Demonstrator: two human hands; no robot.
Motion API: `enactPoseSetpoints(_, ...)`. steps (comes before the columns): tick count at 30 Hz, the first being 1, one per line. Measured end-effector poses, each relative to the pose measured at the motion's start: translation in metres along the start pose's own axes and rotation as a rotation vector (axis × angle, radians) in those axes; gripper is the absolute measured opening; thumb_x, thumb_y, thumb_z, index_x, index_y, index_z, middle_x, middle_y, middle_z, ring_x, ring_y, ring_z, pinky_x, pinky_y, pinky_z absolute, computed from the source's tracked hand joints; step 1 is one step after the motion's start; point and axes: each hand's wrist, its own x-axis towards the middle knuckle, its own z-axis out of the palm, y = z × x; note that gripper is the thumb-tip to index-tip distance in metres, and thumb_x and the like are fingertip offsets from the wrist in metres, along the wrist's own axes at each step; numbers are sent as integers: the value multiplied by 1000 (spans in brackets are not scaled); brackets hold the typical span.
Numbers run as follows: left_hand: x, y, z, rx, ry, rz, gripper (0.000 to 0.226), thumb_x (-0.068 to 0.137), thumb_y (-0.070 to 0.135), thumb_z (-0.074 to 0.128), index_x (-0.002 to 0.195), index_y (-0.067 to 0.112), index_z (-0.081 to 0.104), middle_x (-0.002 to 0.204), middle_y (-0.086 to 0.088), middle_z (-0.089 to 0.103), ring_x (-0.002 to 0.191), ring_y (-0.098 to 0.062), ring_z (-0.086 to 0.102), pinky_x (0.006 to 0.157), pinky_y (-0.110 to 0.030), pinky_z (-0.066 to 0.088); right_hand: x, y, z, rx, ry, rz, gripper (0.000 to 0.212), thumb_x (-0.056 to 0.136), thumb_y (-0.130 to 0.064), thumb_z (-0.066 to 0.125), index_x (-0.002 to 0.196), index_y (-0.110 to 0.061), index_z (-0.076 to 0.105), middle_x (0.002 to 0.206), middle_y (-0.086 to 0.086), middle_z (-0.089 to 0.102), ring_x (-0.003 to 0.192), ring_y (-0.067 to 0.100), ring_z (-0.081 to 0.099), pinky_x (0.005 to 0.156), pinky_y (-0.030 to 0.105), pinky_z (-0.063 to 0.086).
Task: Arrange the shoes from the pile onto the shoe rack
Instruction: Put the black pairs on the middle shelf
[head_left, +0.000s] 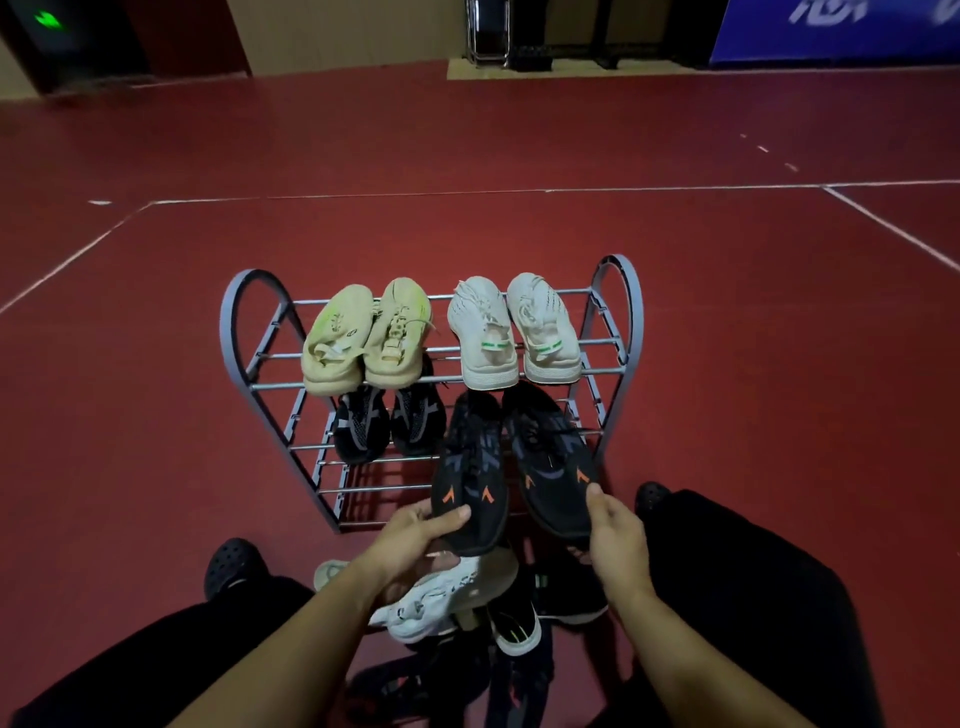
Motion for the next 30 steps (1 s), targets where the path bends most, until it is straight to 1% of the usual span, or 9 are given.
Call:
enactPoseSetpoints(4,24,17,11,-6,12,28,42,84,32,77,123,19,67,117,-6,74,108,-22,71,81,-33,55,30,-4,13,131,-95,50,37,99,-49,46,110,-18,64,107,16,65,87,38,69,56,28,56)
enactPoseSetpoints(7,45,28,13,0,25,26,35,91,27,71,124,22,65,117,-2,75,108,-20,71,75,-29,54,55,-3,20,171,-133,90,45,98,-52,45,123,-16,57,122,8,63,90,32,70,58,32,58)
enactPoseSetpoints(11,81,41,8,0,11,26,33,93,23,69,125,25,63,120,0,73,112,-19,69,81,-34,55,90,-7,28,176,-135,113,48,98,-53,43,131,-19,53,133,0,54,114,25,57,57,27,56)
enactPoseSetpoints(16,136,50,7,-51,71,41,35,93,17,69,127,19,60,123,-3,71,99,-16,74,65,-31,59,138,-19,38,118,-134,88,34,103,-43,38,121,-21,55,118,-1,58,90,14,61,53,25,52)
enactPoseSetpoints(18,154,53,9,-81,88,39,33,94,14,68,125,12,58,122,-8,71,94,-18,75,63,-31,59,159,-19,43,97,-128,98,28,104,-39,36,111,-19,54,111,7,64,79,21,69,48,26,48)
enactPoseSetpoints(21,174,58,11,-60,90,44,33,93,14,68,124,6,59,115,-9,72,86,-15,76,61,-29,59,183,-20,50,82,-145,169,27,105,-35,34,114,-13,46,113,14,67,75,32,74,37,23,38)
enactPoseSetpoints(26,188,55,11,89,179,51,41,93,9,68,128,6,47,115,-11,67,69,-14,73,50,-29,58,185,-16,49,29,-191,240,23,104,-20,36,125,-25,26,121,7,56,72,28,74,51,30,53)
enactPoseSetpoints(28,190,49,8,204,185,41,52,94,20,69,134,13,35,118,-21,65,59,-24,71,48,-36,58,181,-10,49,13,-218,227,33,103,-18,39,126,-34,23,129,6,53,72,27,74,54,30,55)
enactPoseSetpoints(30,191,42,2,333,178,20,61,95,36,66,139,33,23,111,-23,67,60,-36,72,50,-43,58,177,-4,51,-13,-216,205,44,101,-24,44,136,-38,21,137,5,51,69,25,74,53,29,54)
